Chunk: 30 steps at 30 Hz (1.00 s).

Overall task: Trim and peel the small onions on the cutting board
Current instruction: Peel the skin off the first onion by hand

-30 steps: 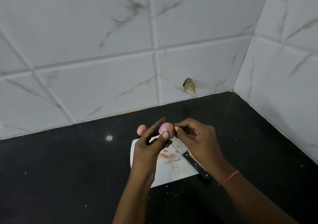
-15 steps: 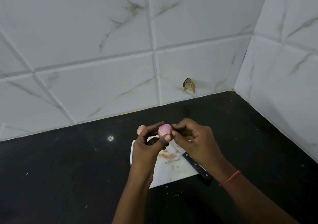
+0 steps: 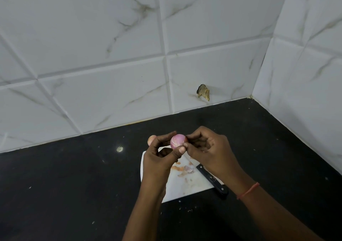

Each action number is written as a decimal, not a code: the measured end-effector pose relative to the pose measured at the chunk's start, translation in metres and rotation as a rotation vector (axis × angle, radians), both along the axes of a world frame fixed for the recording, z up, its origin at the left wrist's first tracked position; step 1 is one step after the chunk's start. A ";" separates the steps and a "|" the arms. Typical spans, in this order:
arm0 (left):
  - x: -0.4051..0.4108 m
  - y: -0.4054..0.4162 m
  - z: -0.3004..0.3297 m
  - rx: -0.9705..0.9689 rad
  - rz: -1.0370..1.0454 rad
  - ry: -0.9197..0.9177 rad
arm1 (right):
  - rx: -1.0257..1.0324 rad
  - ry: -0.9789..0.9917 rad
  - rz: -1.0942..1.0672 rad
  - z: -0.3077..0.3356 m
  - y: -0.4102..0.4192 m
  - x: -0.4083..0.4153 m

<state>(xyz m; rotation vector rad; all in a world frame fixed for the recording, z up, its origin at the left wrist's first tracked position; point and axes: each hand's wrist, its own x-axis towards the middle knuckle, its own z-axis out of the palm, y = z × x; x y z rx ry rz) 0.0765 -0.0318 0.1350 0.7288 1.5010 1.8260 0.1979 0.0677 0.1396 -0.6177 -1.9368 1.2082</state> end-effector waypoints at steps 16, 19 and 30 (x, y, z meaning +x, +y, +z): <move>0.000 0.001 0.004 0.005 0.020 0.028 | -0.030 -0.004 -0.012 0.001 -0.002 -0.001; 0.001 0.001 0.004 0.002 0.022 0.044 | 0.005 -0.018 -0.020 0.000 -0.002 -0.001; 0.000 0.003 0.003 0.007 0.042 0.061 | 0.005 0.001 0.005 0.001 -0.001 -0.001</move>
